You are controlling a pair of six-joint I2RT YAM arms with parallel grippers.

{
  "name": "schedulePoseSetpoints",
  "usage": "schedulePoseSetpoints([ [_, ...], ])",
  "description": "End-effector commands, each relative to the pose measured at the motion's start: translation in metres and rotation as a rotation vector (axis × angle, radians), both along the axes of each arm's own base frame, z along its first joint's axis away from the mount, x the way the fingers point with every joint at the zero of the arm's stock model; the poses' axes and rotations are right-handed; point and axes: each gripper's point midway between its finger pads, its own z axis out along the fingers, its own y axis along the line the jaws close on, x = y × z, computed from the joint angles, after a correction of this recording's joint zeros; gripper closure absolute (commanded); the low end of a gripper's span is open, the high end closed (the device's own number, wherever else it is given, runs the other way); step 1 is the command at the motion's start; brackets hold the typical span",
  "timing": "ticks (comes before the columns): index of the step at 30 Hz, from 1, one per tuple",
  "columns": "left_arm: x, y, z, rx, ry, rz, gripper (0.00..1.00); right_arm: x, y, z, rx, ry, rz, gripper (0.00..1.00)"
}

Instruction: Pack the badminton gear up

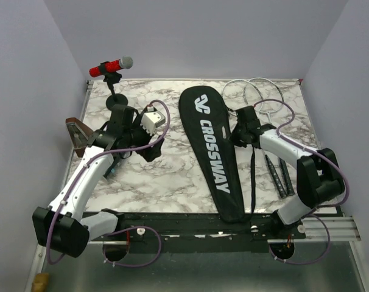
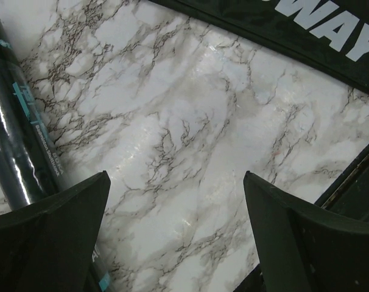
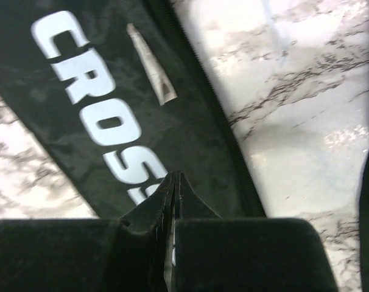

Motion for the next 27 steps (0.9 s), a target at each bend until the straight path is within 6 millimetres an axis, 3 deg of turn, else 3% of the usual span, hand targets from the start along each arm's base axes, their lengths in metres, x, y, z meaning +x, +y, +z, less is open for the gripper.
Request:
schedulePoseSetpoints([
  [1,0.019,-0.017,-0.007,-0.028,0.028,0.013,0.01,-0.014,0.021,0.023,0.1,-0.026,0.018,0.91],
  [4,0.026,-0.032,-0.011,-0.019,0.063,-0.014,0.01,-0.016,0.02,0.031,0.109,-0.046,0.013,0.89],
  [7,0.034,-0.045,-0.006,-0.018,0.075,-0.03,0.01,-0.01,0.001,0.025,0.007,-0.044,-0.034,0.6],
  [10,0.04,-0.051,-0.002,-0.02,0.041,-0.028,0.01,-0.004,-0.007,0.01,-0.042,-0.008,-0.042,0.49],
  [16,0.031,-0.054,-0.012,-0.006,0.064,-0.036,0.01,0.011,-0.023,-0.029,-0.084,0.057,-0.074,0.48],
  [21,0.022,-0.053,-0.019,0.006,0.083,-0.054,0.01,0.014,-0.024,-0.045,-0.088,0.08,-0.063,0.51],
  [23,0.021,-0.054,-0.021,0.011,0.072,-0.056,0.01,0.013,-0.021,-0.049,-0.068,0.087,-0.051,0.55],
  [27,0.022,-0.057,-0.026,0.038,0.071,-0.051,0.12,0.009,-0.01,-0.053,-0.008,0.096,-0.028,0.69],
])
